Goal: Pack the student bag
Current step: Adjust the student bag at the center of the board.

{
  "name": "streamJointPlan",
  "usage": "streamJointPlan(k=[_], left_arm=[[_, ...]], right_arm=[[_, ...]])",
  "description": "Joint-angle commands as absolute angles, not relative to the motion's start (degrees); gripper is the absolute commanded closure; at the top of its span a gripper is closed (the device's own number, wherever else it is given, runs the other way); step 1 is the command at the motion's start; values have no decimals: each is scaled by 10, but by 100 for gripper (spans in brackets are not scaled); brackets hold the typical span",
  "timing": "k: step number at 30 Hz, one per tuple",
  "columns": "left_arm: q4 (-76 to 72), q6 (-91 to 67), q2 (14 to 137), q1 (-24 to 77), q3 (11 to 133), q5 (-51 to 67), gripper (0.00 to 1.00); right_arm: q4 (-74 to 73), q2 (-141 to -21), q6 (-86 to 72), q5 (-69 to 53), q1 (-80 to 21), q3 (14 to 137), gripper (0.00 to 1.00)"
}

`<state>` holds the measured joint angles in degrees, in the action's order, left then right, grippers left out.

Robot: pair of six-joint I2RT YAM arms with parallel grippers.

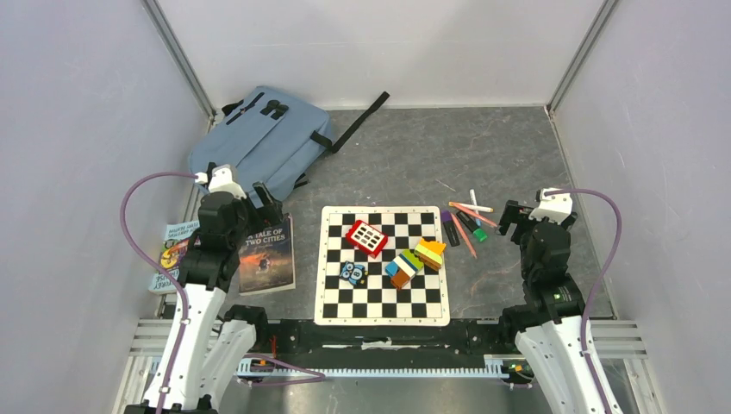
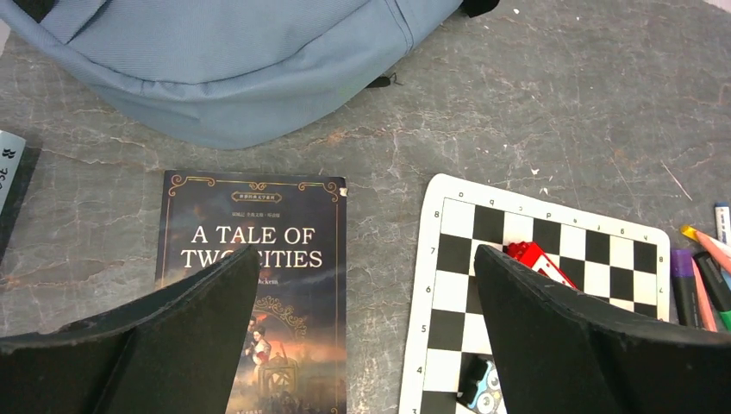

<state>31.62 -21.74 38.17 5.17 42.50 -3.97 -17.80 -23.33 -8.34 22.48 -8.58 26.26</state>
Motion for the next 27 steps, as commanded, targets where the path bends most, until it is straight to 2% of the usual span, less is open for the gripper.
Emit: streamJointPlan(k=[1,8,13,15,19,27], left_arm=[[312,-235,386,48,447,-55,0],[316,-239,421,48,451,-71,0],[315,-229,498,39,486,-73,0],[308,-233,536,6,512,-51,0],[249,-300,607,-120,531,97,0],[151,-421,679,-202,523,82,0]], right_arm=[[-168,-231,-91,234,-87,278,2],[-168,-227,-95,225,-87,269,2],[-166,-230,-97,222,-87,267,2],[-166,-231,-100,218,-88,269,2],[-166,-227,-109,207,-87,266,2],[-163,-228,-120,184,-87,270,2]])
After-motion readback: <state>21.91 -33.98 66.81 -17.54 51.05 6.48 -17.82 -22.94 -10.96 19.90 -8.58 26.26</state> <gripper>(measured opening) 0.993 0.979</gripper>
